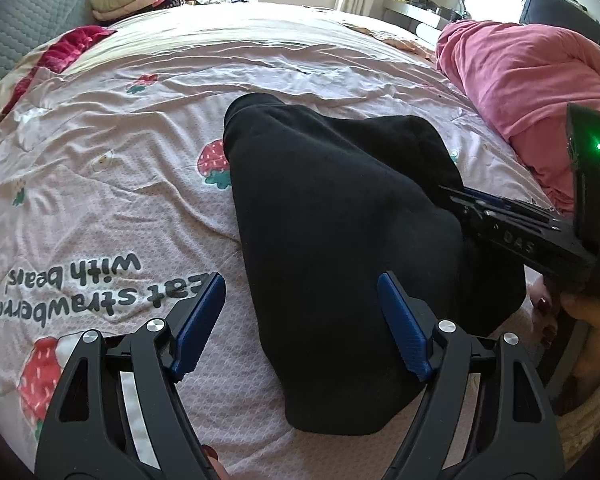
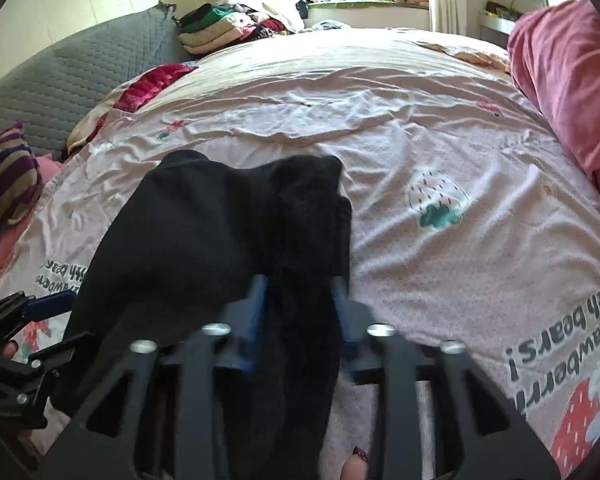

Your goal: Fold small clothes

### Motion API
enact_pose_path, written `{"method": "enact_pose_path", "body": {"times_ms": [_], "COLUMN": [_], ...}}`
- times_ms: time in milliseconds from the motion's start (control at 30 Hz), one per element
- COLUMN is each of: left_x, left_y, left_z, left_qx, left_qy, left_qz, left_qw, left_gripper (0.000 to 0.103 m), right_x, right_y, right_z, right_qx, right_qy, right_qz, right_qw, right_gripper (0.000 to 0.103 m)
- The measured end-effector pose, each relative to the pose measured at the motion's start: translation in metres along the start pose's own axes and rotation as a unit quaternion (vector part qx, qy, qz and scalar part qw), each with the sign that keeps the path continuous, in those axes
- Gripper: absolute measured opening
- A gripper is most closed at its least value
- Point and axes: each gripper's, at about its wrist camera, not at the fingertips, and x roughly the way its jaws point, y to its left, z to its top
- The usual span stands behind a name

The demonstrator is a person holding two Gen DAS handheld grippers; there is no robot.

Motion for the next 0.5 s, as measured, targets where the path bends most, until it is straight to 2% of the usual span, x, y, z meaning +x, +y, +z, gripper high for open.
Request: {"method": "enact_pose_path", "body": {"times_ms": [167, 267, 333, 500], "left_x": [-0.006, -0.011, -0.016, -0.035], "left_y": [-0.001, -0.002, -0.002, 0.000], "left_z": [-0.006, -0.009, -0.010, -0.016], "left_qx": [-0.001, 0.000, 0.000, 0.000], "left_qy": [-0.003, -0.006, -0.010, -0.025], "left_qz": [0.000, 0.004, 0.008, 0.012], "left_qw": [1.0000, 1.0000, 0.9999, 0.9996], "left_gripper": [0.071, 0.071, 0.071, 0.071], "right_x": [-0.018, -0.040, -0.057, -0.099], "right_y": [-0.007, -0.003, 0.000, 0.010], "right_z": [-0.012, -0.020, -0.025, -0.038], "right_qx": [0.027, 0.021, 0.011, -0.005], "right_qy": [-0.007, -0.028, -0.049, -0.113], "right_qz": [0.005, -0.018, -0.031, -0.049], "right_qw": [1.000, 0.999, 0.998, 0.992], "right_gripper": [0.052, 0.066, 0.068, 0.086]}}
